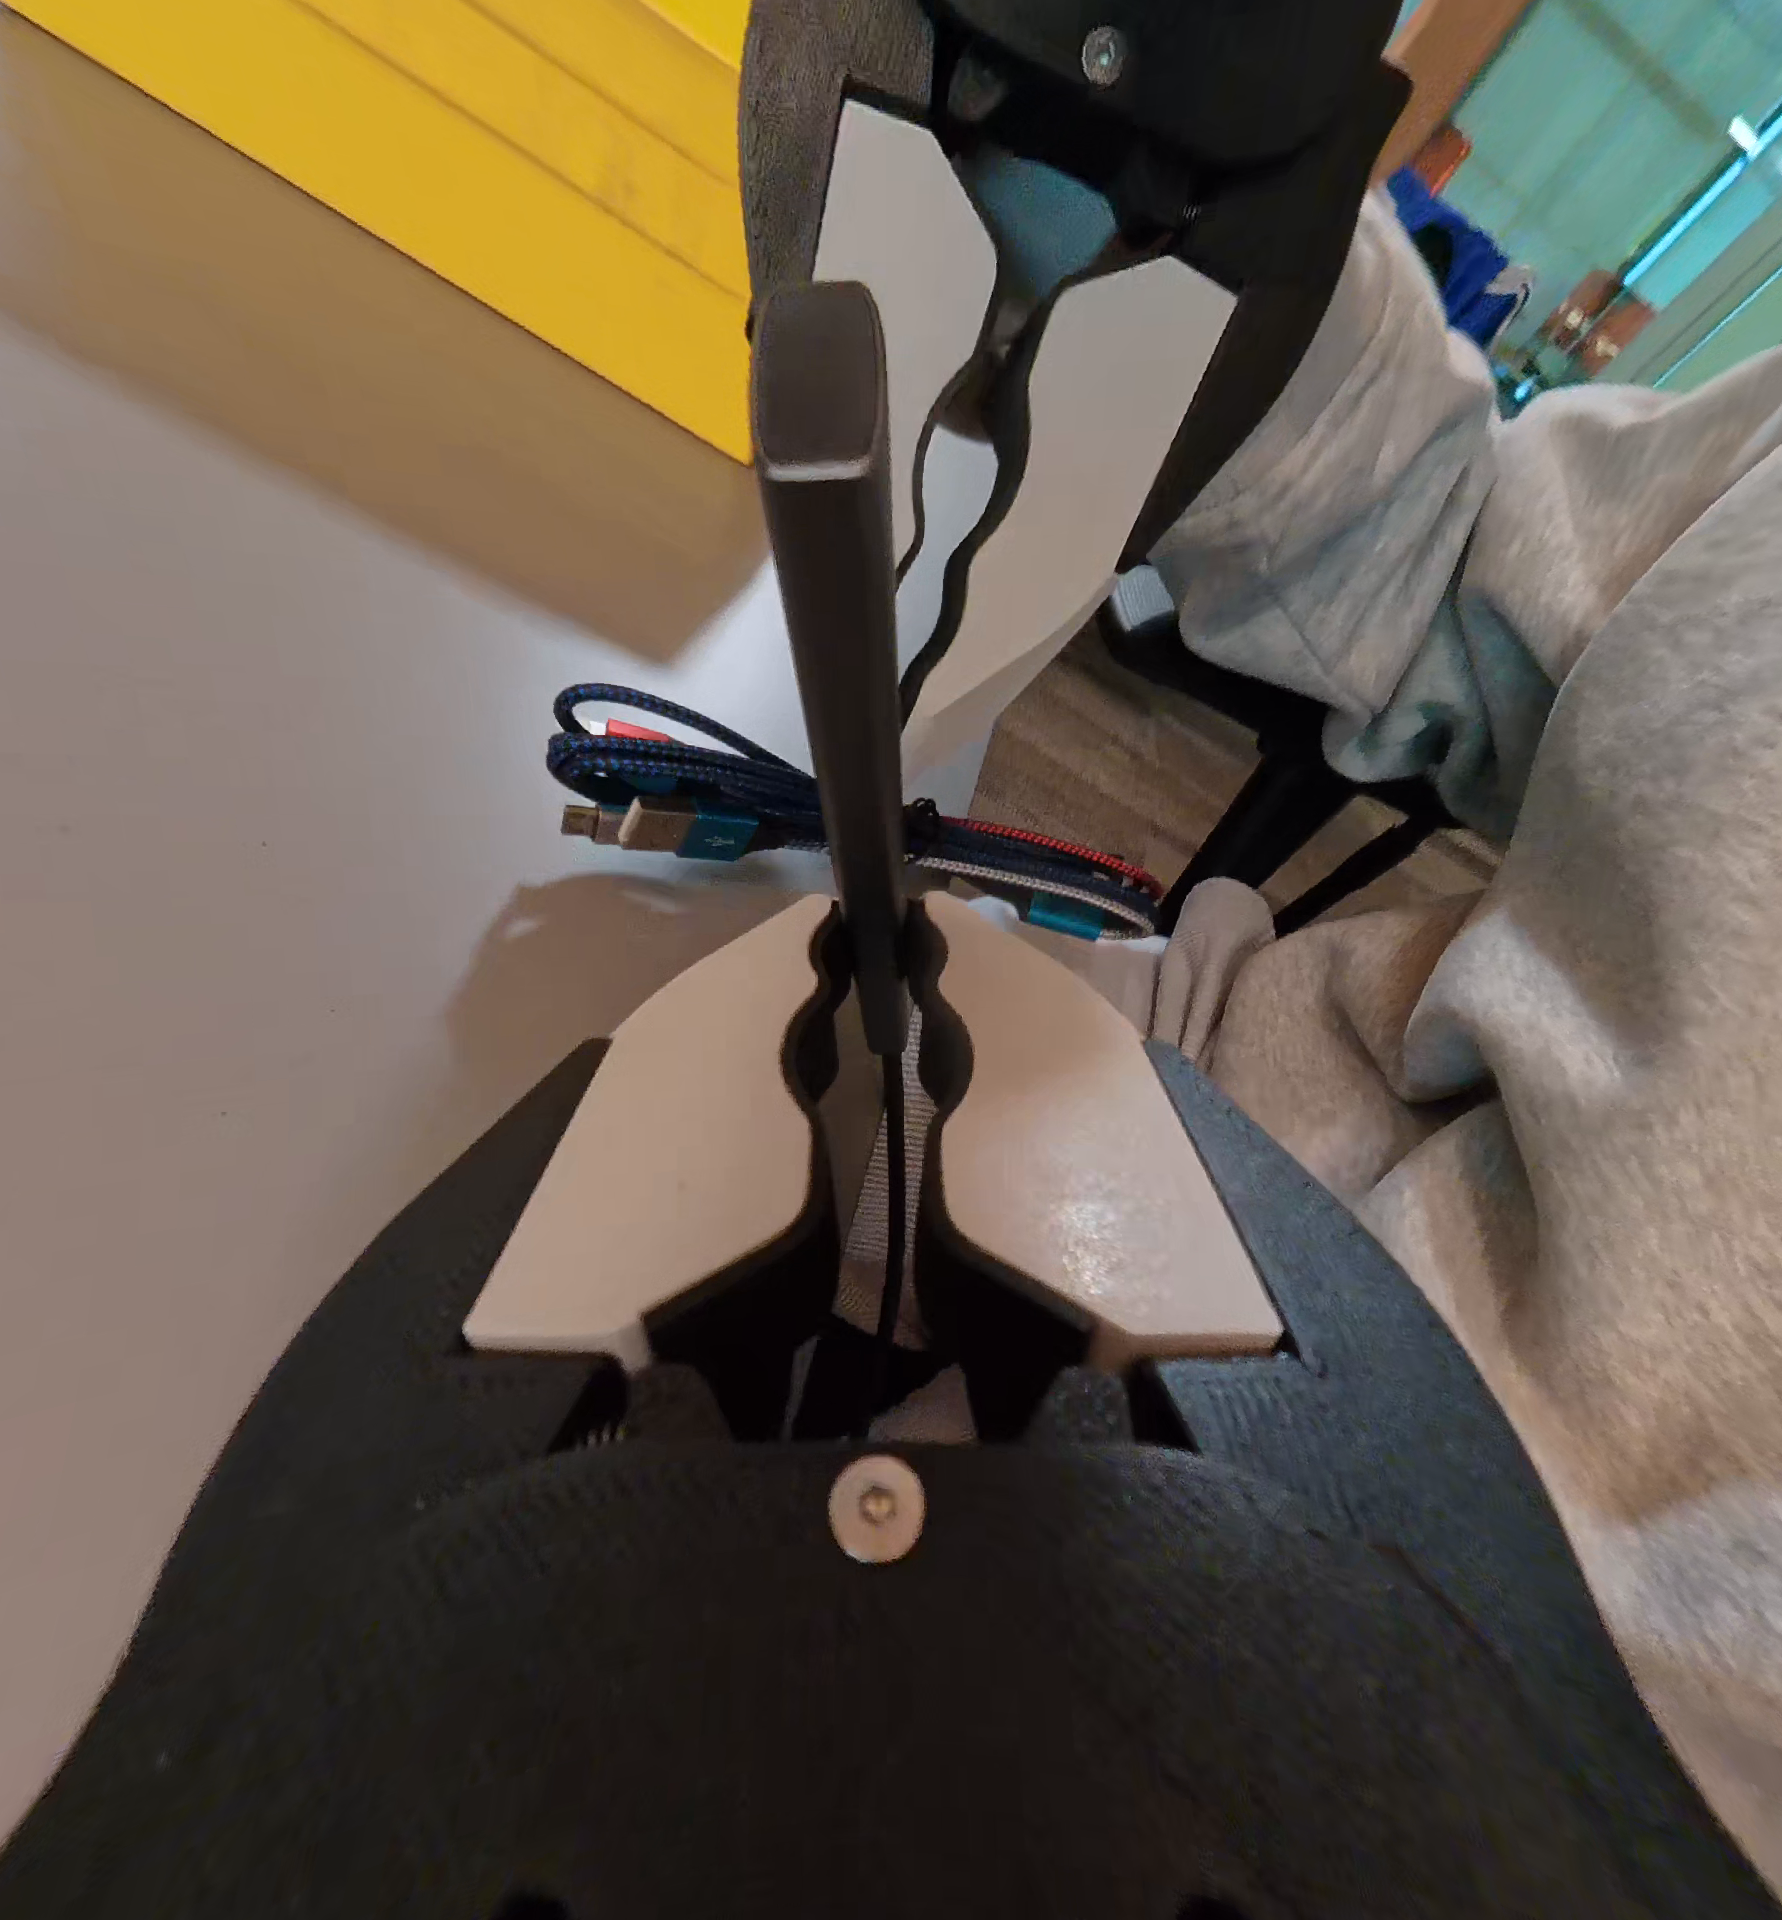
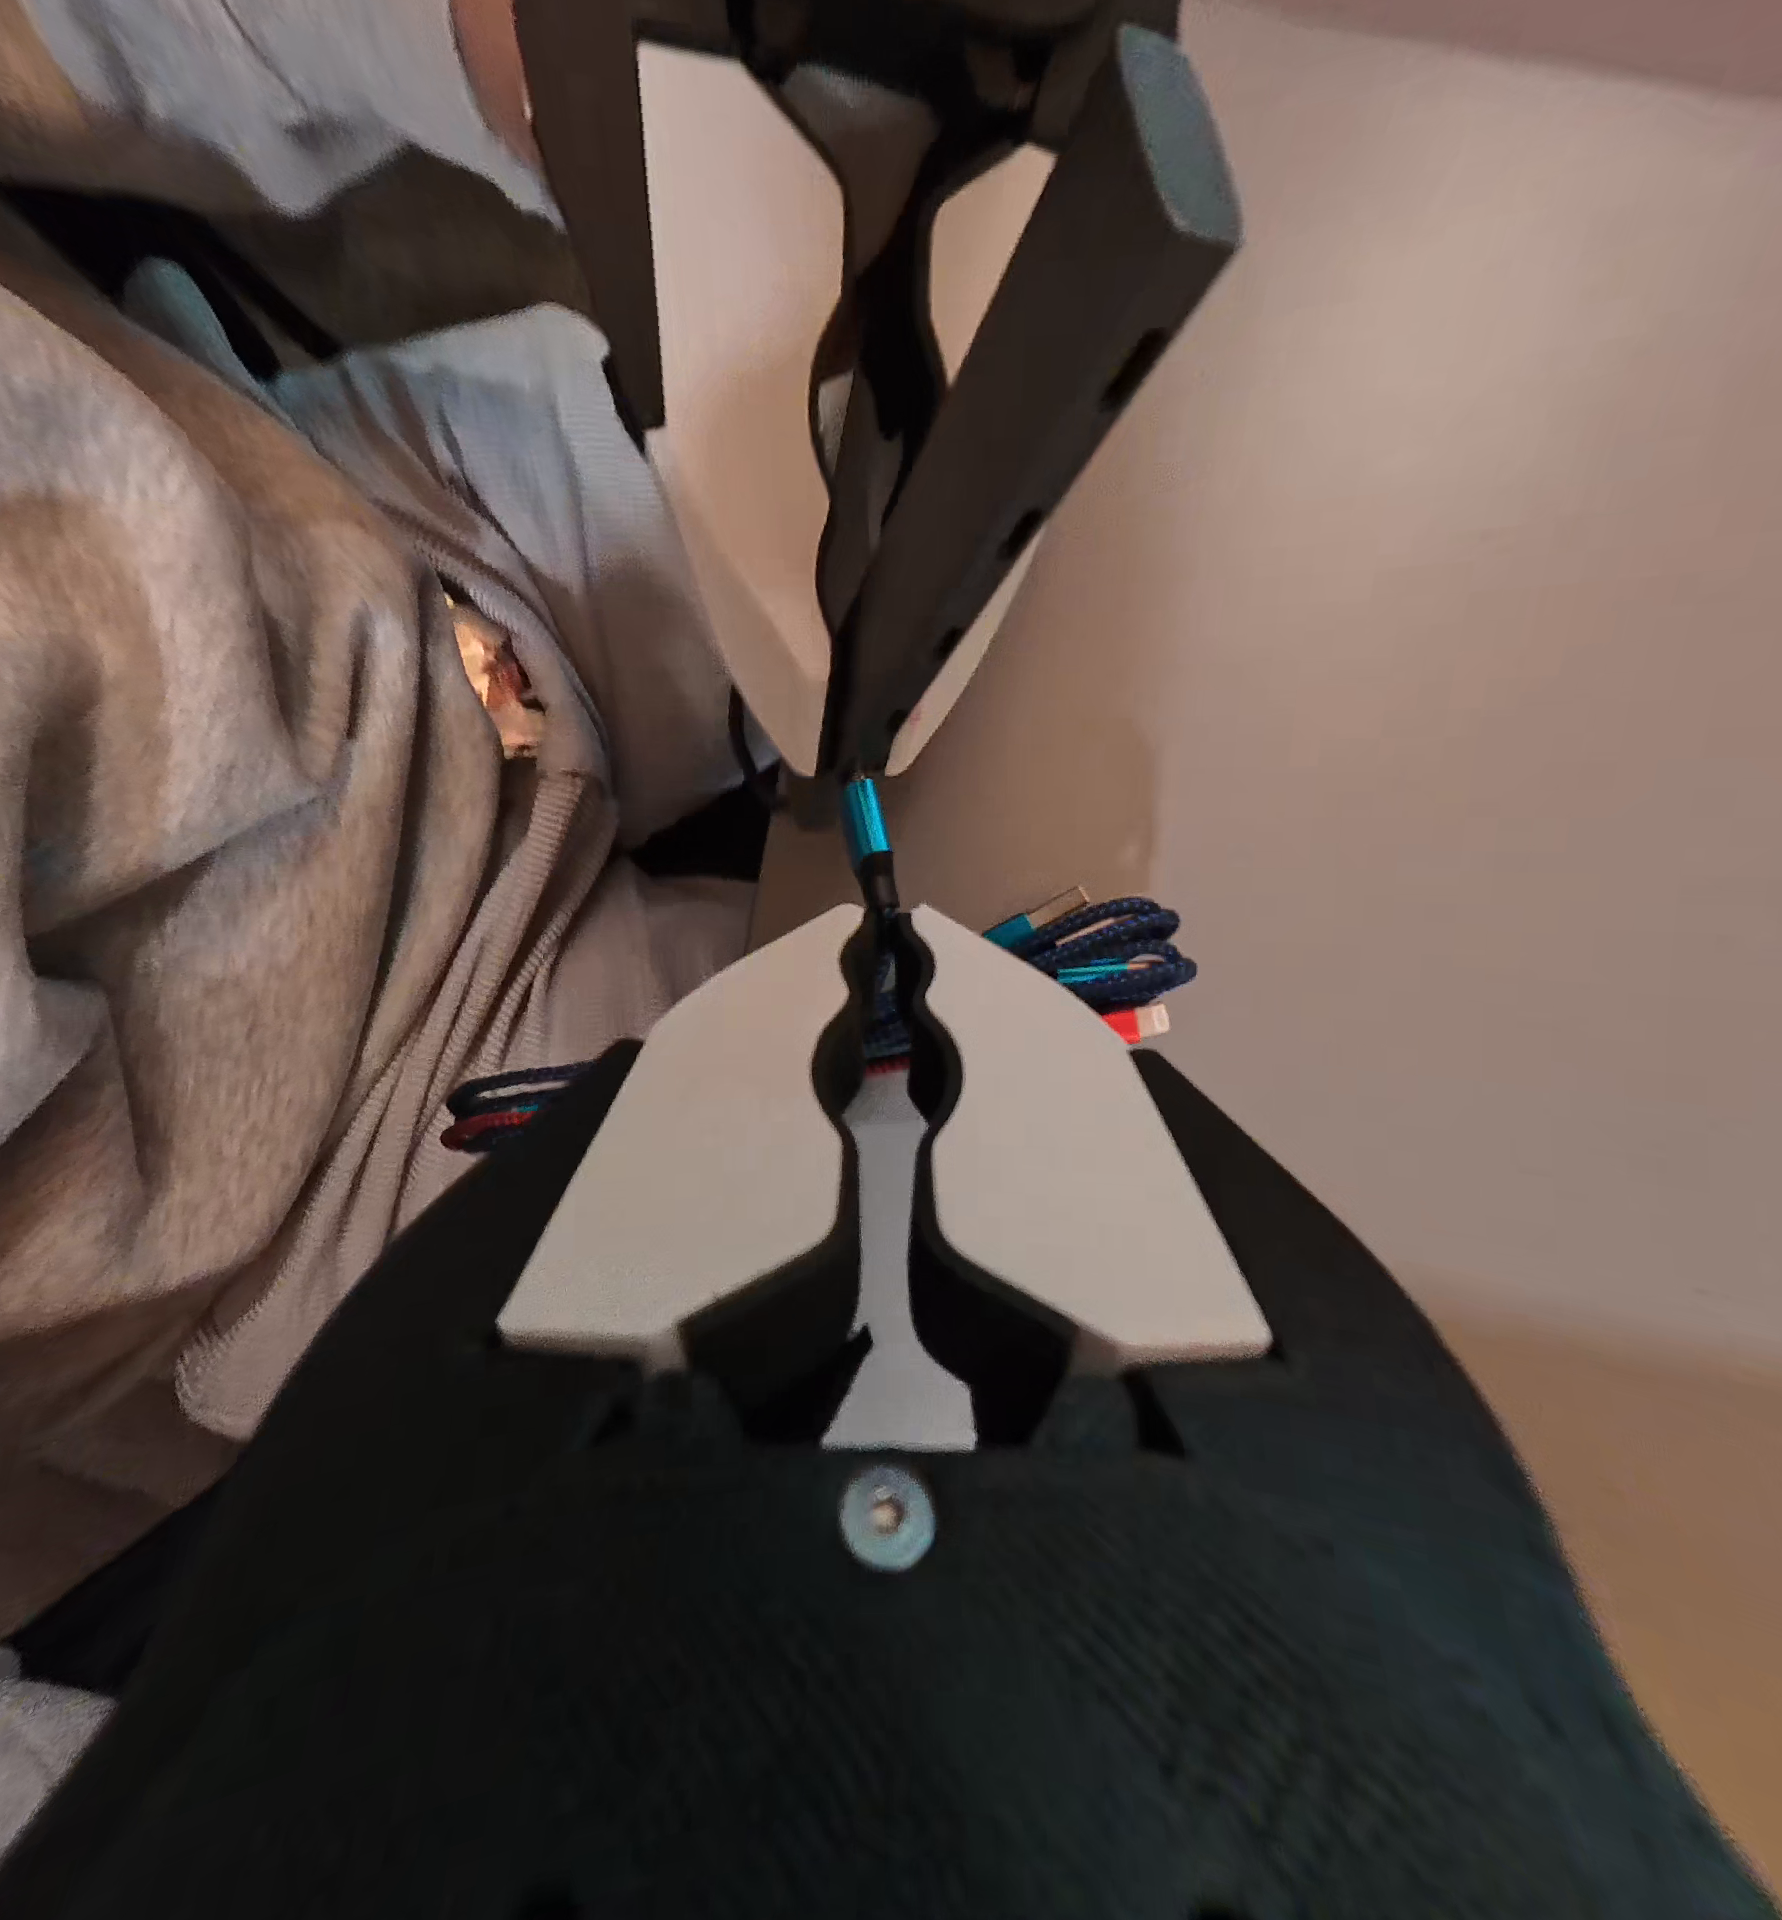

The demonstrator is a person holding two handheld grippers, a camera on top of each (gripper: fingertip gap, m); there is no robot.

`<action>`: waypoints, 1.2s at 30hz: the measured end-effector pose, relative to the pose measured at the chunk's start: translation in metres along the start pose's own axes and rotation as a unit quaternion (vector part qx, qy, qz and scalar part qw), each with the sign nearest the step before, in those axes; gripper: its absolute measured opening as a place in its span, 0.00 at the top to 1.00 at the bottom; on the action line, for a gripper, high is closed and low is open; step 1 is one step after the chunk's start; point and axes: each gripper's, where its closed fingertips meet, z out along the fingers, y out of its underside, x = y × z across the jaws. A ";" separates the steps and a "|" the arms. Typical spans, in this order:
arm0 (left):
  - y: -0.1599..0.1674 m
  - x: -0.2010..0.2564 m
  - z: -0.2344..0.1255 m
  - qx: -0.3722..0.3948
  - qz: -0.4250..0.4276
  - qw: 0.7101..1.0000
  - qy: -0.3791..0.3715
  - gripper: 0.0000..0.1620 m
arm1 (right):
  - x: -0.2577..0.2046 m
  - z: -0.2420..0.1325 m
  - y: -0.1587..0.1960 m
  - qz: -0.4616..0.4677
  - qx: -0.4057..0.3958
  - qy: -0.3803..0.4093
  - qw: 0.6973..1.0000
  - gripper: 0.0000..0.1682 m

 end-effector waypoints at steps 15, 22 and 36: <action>-0.023 -0.030 -0.023 0.133 -0.151 0.979 0.025 0.95 | 0.034 0.002 -0.022 0.053 0.186 0.042 0.980 0.98; -0.021 -0.031 -0.023 0.123 -0.172 0.977 0.033 0.94 | 0.036 0.001 -0.025 0.073 0.212 0.045 0.974 0.98; -0.021 -0.033 -0.023 0.124 -0.181 0.975 0.032 0.94 | 0.034 0.007 -0.024 0.068 0.209 0.047 0.974 0.98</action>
